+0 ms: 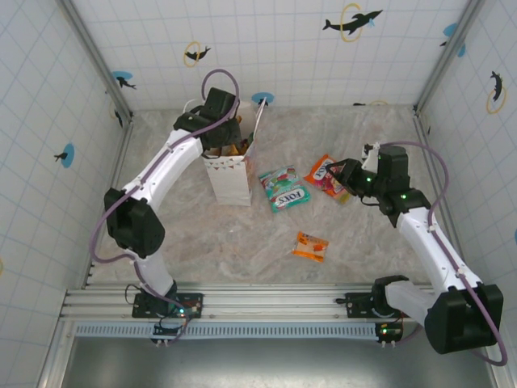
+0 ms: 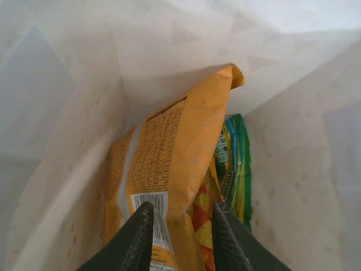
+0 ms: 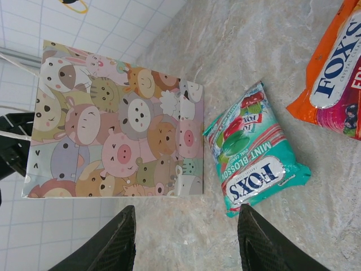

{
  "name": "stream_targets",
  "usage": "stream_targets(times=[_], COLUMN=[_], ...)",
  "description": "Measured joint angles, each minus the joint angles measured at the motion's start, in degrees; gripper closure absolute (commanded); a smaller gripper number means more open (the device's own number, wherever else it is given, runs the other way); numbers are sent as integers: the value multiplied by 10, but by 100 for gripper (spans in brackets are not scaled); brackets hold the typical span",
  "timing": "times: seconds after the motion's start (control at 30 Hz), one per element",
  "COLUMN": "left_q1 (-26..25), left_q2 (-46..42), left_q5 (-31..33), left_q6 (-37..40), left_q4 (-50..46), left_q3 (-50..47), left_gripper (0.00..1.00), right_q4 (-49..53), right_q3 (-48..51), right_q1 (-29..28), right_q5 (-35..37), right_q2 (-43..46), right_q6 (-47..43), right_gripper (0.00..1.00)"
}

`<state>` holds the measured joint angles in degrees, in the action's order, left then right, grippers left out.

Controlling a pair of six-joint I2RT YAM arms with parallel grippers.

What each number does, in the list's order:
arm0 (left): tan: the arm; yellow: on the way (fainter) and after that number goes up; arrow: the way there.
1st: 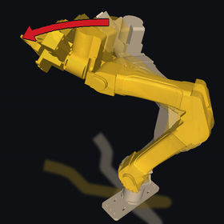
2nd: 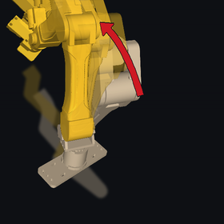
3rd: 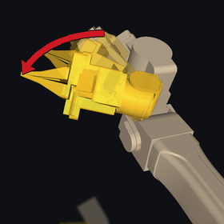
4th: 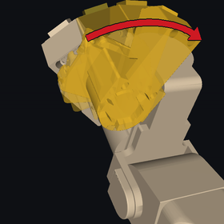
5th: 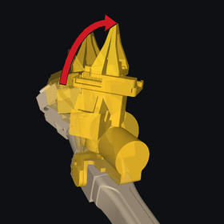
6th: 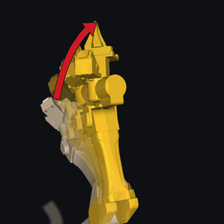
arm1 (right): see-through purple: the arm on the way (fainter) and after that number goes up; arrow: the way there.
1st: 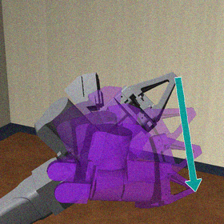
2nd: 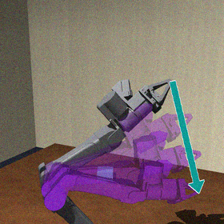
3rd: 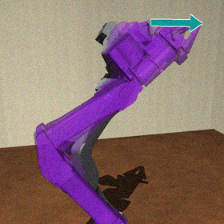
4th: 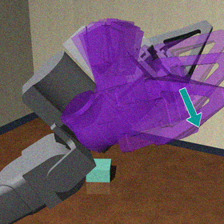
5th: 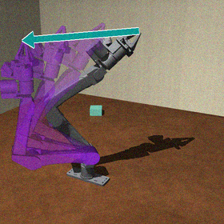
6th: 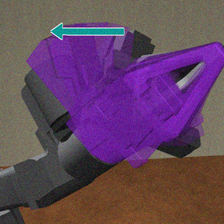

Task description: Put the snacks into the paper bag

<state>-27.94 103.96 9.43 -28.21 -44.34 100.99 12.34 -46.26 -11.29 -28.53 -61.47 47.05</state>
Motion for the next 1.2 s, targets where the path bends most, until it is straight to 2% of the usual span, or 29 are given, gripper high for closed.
stream_targets(times=[0.37,0.63,0.9,1.03,1.2], left_q1=[0,0,2,6,7], left_q2=[14,-63,-205,-231,-243], left_q5=[-16,-81,-173,-206,-245], left_q6=[12,17,30,34,42], left_q4=[-10,20,141,183,207], left_q3=[35,29,-112,-169,-210], left_gripper=[63,59,57,57,57], right_q4=[26,84,67,53,37], right_q3=[-2,-10,-11,-33,-112], right_q1=[-5,-15,-21,-26,-30], right_q5=[8,32,9,-8,-30], right_q2=[-19,-82,-180,-251,-351], right_q6=[-20,-83,-165,-210,-259], right_gripper=[49,47,48,47,46])
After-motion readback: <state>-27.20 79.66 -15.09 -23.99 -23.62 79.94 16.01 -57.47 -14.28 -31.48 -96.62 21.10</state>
